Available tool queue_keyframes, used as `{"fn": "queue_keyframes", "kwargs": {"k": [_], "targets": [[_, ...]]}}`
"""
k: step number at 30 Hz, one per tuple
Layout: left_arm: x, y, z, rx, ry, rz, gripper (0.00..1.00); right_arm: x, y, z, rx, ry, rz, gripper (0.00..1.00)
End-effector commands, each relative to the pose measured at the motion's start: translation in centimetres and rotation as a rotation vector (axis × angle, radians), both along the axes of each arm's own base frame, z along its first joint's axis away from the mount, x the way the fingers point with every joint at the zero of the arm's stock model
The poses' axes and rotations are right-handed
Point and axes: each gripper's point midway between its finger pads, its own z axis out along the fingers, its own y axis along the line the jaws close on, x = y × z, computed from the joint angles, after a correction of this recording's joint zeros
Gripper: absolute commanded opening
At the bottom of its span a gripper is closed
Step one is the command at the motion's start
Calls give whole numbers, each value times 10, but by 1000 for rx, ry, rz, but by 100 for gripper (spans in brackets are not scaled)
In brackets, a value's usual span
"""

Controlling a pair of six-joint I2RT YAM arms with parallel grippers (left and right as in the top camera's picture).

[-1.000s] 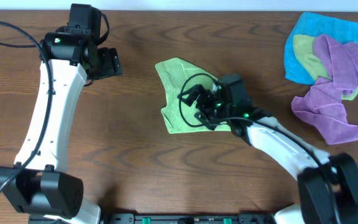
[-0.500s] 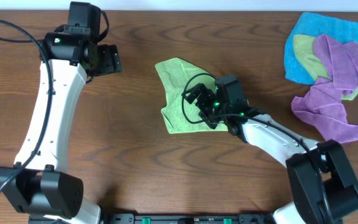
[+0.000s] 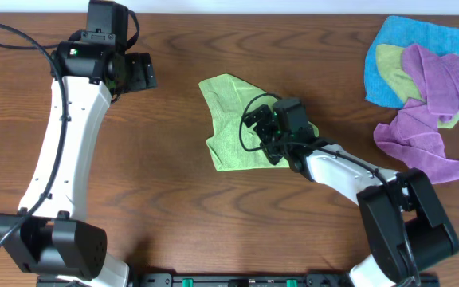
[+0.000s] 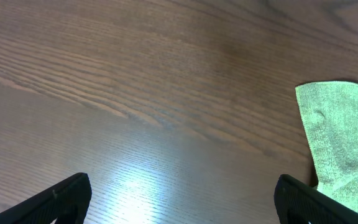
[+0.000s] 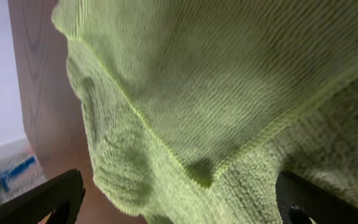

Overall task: Fold the cloth
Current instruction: 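Drag the green cloth's right side rightward with the right gripper to flatten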

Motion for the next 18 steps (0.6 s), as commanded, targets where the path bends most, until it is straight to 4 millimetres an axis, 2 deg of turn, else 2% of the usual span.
{"fn": "queue_keyframes", "kwargs": {"k": [1,5,7,9,10,12,16,18], "targets": [[1,10,-7,31,22,7,95,4,-7,-3,-39,-13,-48,91],[1,16,-7,29,22,21,95,9,-11,-1,-57,-35,-72,72],[1,19,-7,30,22,28,95,10,-14,-2,-68,-39,-83,56],[1,21,-7,29,22,33,95,10,-15,-3,-78,-39,-89,32],[1,22,-7,30,22,35,95,10,-16,-3,-79,-39,-90,35],[1,23,-7,29,22,37,95,10,-16,-3,-78,-38,-90,54],[1,25,-7,30,22,42,95,7,-6,-1,-35,-26,-51,81],[1,25,-7,30,22,43,95,5,-3,-1,-26,-21,-46,78]]}}
